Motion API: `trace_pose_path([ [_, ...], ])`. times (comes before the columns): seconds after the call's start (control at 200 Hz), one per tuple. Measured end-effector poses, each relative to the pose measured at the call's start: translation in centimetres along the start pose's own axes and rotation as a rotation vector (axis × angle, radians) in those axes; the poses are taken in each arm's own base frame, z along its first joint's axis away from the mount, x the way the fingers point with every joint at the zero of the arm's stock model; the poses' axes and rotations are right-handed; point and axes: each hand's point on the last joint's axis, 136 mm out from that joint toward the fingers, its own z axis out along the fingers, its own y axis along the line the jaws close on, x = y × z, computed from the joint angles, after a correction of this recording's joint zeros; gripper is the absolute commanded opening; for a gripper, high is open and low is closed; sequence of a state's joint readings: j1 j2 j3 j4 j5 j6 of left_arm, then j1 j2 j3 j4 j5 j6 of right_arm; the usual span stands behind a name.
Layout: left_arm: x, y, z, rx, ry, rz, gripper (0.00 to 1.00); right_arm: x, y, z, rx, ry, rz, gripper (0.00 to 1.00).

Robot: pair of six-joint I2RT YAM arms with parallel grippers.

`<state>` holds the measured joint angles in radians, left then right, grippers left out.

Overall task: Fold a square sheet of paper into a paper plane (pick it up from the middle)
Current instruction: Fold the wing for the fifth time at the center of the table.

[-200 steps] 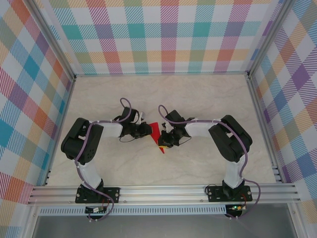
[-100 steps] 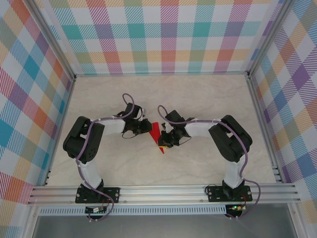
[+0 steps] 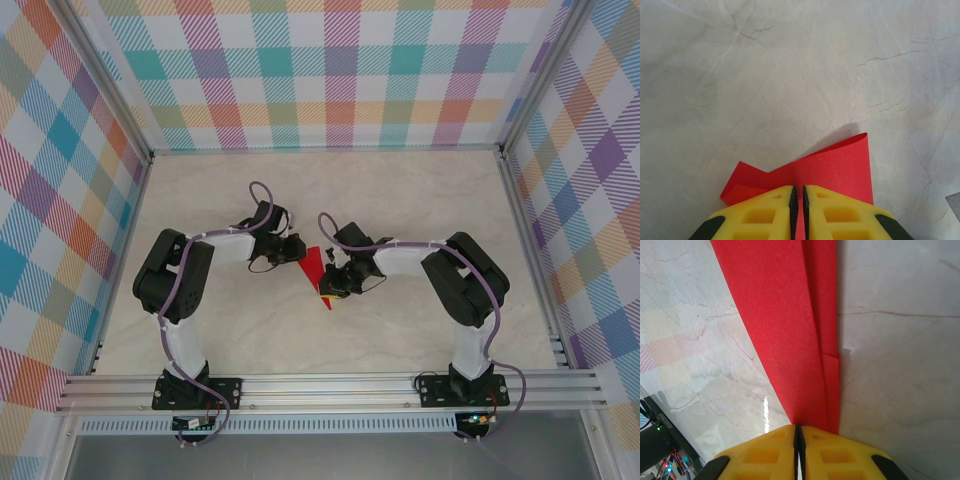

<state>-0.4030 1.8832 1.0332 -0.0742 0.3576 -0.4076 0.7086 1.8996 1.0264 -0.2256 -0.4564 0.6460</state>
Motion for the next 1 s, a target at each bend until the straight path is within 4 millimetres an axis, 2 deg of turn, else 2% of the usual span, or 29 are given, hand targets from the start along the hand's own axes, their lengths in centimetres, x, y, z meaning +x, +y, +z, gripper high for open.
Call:
trace_pose_path([
  [0.225,-0.3,0.6,-0.2,0.018,0.008,-0.018,0.15,0.0,0.0,0.0,-0.002,-0.001,-0.002,0.12],
  [0.385,-1.3,1.6,-0.7,0.011,-0.012,-0.044,0.16,0.0,0.0,0.0,-0.002,-0.002,-0.006,0.12],
  [0.565,-2.1,2.0,-1.4,0.000,-0.037,-0.051,0.17,0.0,0.0,0.0,-0.002,-0.002,-0.006,0.12],
  [0.8,-2.1,-1.1,-4.8,0.044,-0.111,-0.011,0.18,0.0,0.0,0.0,-0.003,-0.001,-0.008,0.12],
  [0.905,-0.5,-2.4,-5.4,0.063,-0.108,0.005,0.18,0.0,0.0,0.1,-0.003,0.000,-0.008,0.12],
  [1.0,1.2,-3.2,-5.0,0.083,-0.082,0.011,0.18,0.0,0.0,0.1,-0.004,0.002,-0.008,0.11],
])
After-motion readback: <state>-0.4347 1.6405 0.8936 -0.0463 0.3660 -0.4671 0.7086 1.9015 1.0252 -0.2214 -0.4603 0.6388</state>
